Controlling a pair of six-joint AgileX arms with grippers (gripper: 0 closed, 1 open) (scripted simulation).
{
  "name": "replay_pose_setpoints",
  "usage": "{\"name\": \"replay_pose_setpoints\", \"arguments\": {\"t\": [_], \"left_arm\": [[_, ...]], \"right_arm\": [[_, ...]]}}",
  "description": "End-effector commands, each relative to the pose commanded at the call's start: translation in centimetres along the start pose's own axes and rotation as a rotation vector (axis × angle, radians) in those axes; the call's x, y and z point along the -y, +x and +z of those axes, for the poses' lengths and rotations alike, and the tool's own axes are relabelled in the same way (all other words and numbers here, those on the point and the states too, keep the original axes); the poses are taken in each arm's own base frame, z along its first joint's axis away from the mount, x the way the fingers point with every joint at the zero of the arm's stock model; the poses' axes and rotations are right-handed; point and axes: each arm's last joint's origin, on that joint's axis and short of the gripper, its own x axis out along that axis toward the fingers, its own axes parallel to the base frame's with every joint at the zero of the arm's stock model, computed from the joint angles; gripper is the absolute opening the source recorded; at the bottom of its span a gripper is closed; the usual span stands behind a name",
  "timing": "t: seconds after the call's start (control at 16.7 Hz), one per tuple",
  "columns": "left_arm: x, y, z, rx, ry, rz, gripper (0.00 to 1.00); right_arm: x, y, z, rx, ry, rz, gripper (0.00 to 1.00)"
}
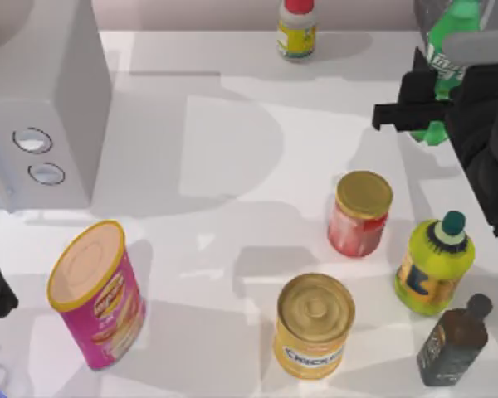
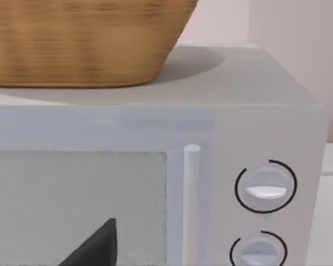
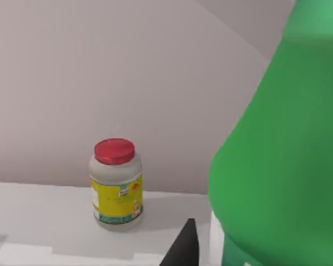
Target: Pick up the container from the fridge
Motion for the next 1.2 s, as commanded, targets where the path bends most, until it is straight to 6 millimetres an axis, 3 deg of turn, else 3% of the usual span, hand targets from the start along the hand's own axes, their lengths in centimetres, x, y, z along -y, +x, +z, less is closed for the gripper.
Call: {"name": "replay_pose_setpoints", "arguments": {"t": [0.24, 0.54, 0.96, 1.2], "left_arm": [[0.0, 0.0, 0.0, 0.0, 0.0, 0.0, 1.0], [0.0, 0.0, 0.0, 0.0, 0.0, 0.0, 1.0], [0.0, 0.0, 0.0, 0.0, 0.0, 0.0, 1.0], [0.0, 0.0, 0.0, 0.0, 0.0, 0.0, 1.0]], "right_arm": [[-5.1, 4.5, -4.1, 0.011, -0.009, -0.05, 0.0], [-9.3, 6.7, -7.5, 0.063, -0.001, -0.075, 0.0], [-9.5, 7.0, -7.8, 0.068, 0.002, -0.079, 0.0], [-10.2, 8.7, -8.2, 0.079, 0.014, -0.068, 0.0]]}}
